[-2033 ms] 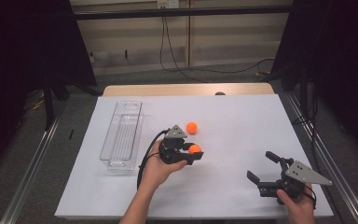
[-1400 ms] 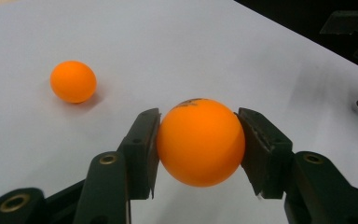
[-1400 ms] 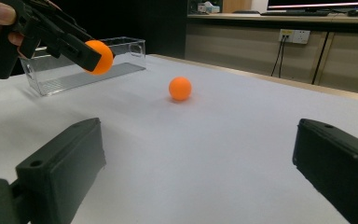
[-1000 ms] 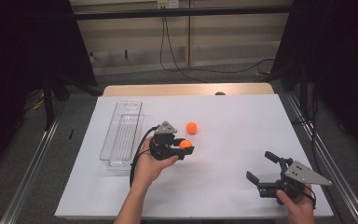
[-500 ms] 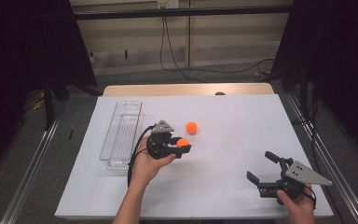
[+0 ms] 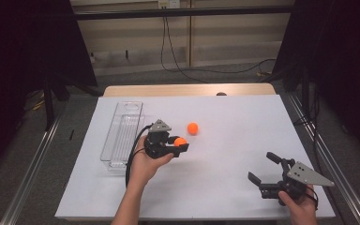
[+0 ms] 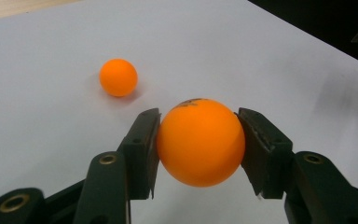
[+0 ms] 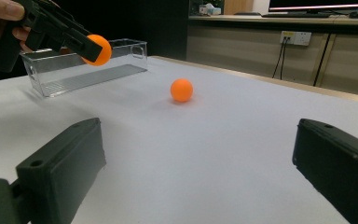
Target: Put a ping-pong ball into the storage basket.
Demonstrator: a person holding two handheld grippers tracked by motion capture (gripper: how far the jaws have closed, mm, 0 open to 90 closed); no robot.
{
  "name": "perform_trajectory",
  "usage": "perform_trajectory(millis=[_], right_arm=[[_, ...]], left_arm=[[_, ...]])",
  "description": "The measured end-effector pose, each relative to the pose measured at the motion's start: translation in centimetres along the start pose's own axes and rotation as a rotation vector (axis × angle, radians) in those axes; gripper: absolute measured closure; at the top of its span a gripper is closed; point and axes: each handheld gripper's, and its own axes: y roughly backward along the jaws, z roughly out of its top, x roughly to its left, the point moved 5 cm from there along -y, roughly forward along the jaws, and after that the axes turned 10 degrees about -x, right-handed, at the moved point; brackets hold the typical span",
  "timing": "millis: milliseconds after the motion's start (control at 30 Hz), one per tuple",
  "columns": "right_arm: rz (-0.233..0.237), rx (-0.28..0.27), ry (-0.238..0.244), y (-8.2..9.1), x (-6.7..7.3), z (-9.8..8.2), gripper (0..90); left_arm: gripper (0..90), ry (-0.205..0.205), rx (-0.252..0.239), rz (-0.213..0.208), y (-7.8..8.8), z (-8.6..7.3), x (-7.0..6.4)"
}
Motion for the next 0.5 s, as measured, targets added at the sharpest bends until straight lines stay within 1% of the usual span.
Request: perform_trajectory(millis=[333, 500], right_arm=[[0.004, 0.003, 0.001, -0.06, 0.09, -0.04, 1.8], [0.007, 0.005, 0.004, -0.08, 0.09, -0.07, 1.8]], left_arm=[[50.6, 0.006, -0.011, 0.009, 0.53, 0.12, 0.53], [50.6, 0.003, -0.007, 0.015, 0.57, 0.06, 0.72]])
